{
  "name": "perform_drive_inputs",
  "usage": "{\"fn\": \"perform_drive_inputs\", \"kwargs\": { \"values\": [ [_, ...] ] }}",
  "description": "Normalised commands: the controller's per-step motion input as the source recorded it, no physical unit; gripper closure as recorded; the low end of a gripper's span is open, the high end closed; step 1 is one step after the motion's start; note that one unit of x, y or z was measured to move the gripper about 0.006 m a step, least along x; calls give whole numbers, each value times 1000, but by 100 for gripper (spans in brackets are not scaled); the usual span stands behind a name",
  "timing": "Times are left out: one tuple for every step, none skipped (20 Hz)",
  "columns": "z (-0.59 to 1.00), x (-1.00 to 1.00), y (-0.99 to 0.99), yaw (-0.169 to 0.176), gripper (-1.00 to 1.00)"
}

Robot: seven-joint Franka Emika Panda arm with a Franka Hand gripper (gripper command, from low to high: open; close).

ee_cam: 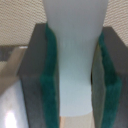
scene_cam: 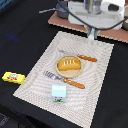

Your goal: Interact with the objects in diverse but meaningful ways.

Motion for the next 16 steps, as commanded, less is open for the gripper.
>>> {"fn": "perform_drive_inputs", "kwargs": {
  "values": [
    [343, -509, 406, 0, 100],
    [263, -637, 454, 0, 100],
    [160, -666, 423, 0, 100],
    [109, -651, 403, 0, 100],
    [117, -657, 406, 0, 100],
    [91, -646, 403, 0, 100],
    [63, -637, 394, 0, 100],
    [46, -631, 386, 0, 100],
    [46, -629, 383, 0, 100],
    [57, -649, 366, 0, 100],
    [60, -666, 354, 0, 100],
    [57, -680, 351, 0, 100],
    [3, -720, 314, 0, 100],
    [0, -789, 263, 0, 100],
    [0, -797, 237, 0, 100],
    [0, -789, 223, 0, 100]
  ]
}}
